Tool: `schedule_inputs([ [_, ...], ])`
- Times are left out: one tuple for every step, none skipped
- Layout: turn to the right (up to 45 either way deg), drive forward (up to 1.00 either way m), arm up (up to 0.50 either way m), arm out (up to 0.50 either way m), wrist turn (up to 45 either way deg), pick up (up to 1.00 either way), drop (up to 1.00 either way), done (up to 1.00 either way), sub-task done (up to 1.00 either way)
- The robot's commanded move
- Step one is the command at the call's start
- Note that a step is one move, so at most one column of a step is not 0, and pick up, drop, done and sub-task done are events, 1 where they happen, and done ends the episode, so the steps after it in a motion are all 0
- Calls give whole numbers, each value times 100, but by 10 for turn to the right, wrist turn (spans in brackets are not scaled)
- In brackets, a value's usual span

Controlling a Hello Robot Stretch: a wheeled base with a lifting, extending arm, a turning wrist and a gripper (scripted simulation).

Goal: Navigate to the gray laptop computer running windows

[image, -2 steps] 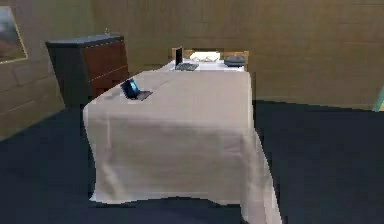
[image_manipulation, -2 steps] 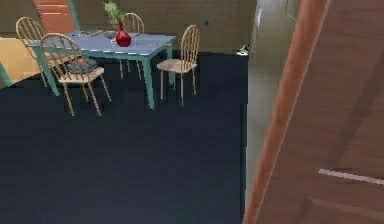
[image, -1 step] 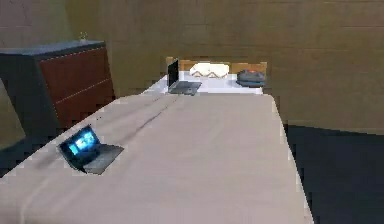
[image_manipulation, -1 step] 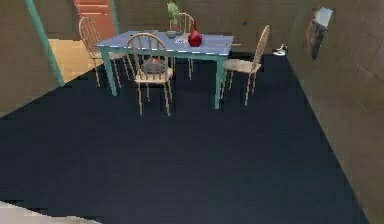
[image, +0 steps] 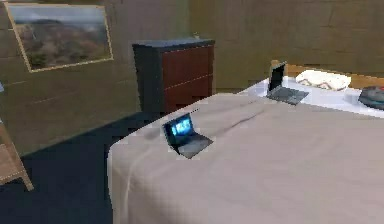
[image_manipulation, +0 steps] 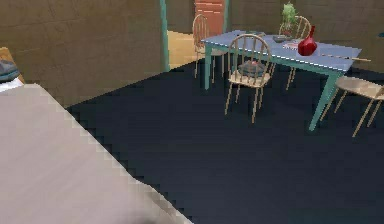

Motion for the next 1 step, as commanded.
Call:
schedule_inputs([
  [0,0,0,0,0,0,0,100,0],
])
